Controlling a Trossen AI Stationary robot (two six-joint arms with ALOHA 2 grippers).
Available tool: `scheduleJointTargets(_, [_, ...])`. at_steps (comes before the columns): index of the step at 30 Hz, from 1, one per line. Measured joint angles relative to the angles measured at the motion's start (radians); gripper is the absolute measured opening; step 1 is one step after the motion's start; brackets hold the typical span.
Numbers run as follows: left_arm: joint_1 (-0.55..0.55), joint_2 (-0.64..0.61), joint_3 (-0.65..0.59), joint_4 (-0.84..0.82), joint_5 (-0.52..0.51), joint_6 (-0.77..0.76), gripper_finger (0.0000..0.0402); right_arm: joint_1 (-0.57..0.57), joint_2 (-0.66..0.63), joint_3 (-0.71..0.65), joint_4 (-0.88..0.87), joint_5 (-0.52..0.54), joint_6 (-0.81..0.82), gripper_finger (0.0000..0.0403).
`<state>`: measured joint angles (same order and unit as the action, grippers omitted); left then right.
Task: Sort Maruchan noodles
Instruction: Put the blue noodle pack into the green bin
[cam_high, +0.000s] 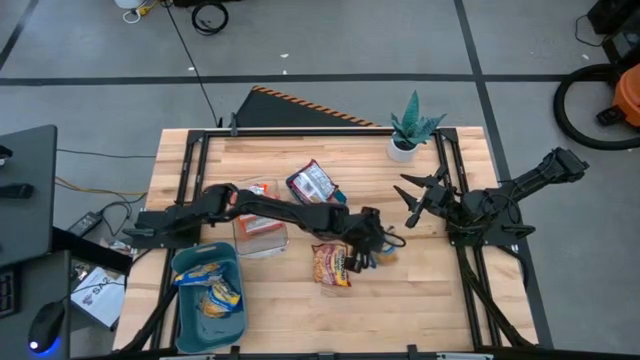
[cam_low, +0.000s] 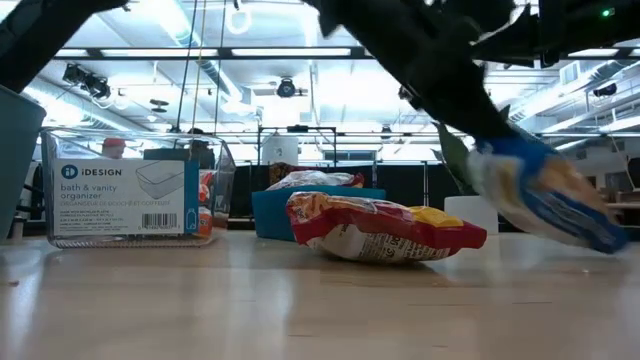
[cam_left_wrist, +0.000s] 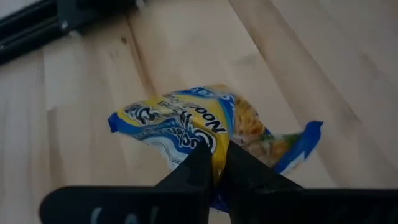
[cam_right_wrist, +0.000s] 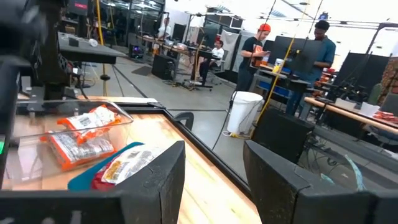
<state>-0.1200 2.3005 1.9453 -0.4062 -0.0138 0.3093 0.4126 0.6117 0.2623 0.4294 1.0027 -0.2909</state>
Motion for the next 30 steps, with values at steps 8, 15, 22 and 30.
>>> scheduleJointTargets(8, [0.013,-0.151,0.000,-0.319,0.000,-0.039,0.0030,0.000,0.000,0.000,0.004,0.002,-0.012,0.0168])
scheduleJointTargets(15, [0.010,-0.310,0.000,-0.597,0.113,-0.130,0.0032,0.000,0.000,0.000,0.004,0.001,-0.015,0.0168])
scheduleJointTargets(22, [0.004,-0.449,0.000,-0.856,0.260,-0.321,0.0033,-0.012,0.000,0.000,0.042,0.001,-0.069,0.0168])
scheduleJointTargets(30, [-0.109,-0.566,0.000,-1.039,0.194,-0.586,0.0033,-0.053,0.000,0.000,0.064,-0.026,-0.122,0.0168])
